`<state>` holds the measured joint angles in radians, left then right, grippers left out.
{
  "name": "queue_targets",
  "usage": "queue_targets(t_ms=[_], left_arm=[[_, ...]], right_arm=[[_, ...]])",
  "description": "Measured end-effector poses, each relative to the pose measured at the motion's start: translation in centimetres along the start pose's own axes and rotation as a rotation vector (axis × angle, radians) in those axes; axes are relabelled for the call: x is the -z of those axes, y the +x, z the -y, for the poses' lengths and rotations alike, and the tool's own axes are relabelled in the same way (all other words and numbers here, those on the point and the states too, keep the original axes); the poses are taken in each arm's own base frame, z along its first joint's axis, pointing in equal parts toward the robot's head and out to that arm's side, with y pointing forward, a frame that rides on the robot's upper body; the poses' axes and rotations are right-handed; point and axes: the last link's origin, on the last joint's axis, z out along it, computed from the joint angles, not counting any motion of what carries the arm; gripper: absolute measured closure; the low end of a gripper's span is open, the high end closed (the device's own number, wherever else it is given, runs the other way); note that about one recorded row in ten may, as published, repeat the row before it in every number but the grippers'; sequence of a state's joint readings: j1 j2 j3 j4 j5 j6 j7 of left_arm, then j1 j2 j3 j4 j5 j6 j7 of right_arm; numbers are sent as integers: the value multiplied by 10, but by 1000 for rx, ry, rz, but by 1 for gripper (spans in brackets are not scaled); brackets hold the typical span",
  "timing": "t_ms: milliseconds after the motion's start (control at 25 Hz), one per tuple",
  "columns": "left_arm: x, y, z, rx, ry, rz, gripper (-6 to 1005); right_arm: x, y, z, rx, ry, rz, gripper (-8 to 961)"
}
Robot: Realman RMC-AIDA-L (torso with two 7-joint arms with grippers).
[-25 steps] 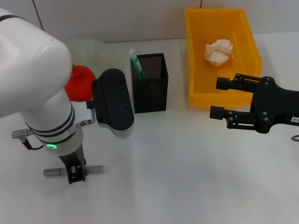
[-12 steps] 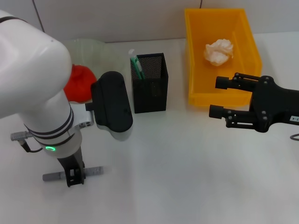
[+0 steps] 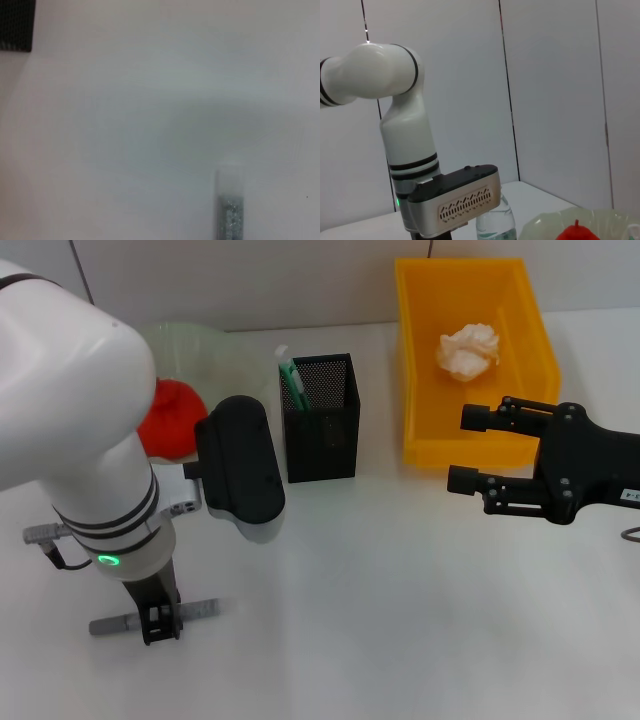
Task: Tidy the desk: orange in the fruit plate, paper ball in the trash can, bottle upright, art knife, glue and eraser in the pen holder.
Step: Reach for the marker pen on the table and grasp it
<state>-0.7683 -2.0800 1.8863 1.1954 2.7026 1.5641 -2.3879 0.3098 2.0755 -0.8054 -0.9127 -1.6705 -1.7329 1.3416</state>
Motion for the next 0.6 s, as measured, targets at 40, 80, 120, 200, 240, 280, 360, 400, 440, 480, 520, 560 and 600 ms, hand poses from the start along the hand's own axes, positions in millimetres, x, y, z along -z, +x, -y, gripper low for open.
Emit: queue_targets(t_ms=[40, 80, 120, 200, 240, 280, 360, 400, 440, 480, 520, 560, 600], left_arm=[[0, 1, 0, 0, 1, -2, 760], [0, 1, 0, 0, 1, -2, 748], [0, 1, 0, 0, 1, -2, 735], [0, 1, 0, 0, 3, -4, 720], [0, 1, 0, 0, 3, -4, 719], [0, 1, 0, 0, 3, -4, 717], [0, 1, 0, 0, 3, -5, 714], [0, 1, 0, 0, 3, -5, 712], [0, 1, 0, 0, 3, -4, 710], [0, 1, 0, 0, 3, -4, 709], [1, 1, 0, 0, 3, -4, 707], [1, 1, 0, 0, 3, -3, 707], [1, 1, 0, 0, 3, -3, 707]], right_arm=[[0, 0, 0, -1, 0, 0, 192], [0, 0, 0, -1, 0, 0, 192], [0, 0, 0, -1, 0, 0, 192], [1, 1, -1, -2, 0, 0, 192], [1, 1, -1, -2, 0, 0, 192], [1, 1, -1, -2, 0, 0, 192], [1, 1, -1, -2, 0, 0, 192], [1, 1, -1, -2, 0, 0, 192], [1, 0, -1, -2, -1, 0, 192], [1, 0, -1, -2, -1, 0, 192], [0, 0, 0, -1, -1, 0, 192], [0, 0, 0, -1, -2, 1, 192], [0, 0, 0, -1, -1, 0, 192]])
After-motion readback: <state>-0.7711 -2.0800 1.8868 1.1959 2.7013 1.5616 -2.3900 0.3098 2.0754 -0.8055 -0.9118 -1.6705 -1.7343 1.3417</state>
